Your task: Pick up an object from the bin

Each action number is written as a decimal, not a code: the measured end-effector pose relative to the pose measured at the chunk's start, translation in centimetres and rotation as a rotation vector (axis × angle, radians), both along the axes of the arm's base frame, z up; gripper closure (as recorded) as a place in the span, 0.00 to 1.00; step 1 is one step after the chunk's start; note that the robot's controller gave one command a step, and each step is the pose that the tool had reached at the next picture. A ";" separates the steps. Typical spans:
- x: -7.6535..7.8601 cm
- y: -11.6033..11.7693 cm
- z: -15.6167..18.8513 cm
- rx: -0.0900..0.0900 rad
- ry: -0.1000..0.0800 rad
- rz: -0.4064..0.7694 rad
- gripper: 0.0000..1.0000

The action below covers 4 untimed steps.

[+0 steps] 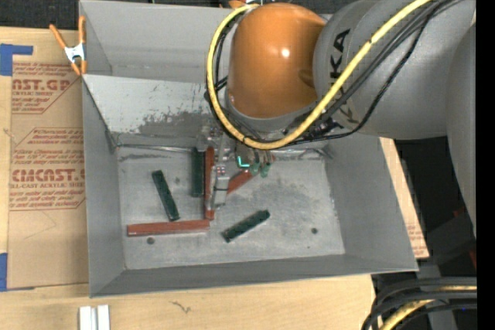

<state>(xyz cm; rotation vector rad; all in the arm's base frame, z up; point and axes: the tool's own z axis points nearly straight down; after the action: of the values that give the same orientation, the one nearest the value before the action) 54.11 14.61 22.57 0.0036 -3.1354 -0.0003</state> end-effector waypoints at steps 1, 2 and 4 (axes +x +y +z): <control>-1.5 5.1 -13.4 0.000 0.000 0.183 0.00; -4.8 5.5 -15.7 0.001 -0.004 0.090 0.00; -4.8 5.7 -2.3 0.004 -0.014 0.046 1.00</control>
Offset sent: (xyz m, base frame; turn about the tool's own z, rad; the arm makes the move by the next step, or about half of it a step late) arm -0.0125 0.0501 -0.1294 -0.1804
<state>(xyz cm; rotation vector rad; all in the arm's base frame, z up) 49.32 20.36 20.31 0.0755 -3.1489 -0.0064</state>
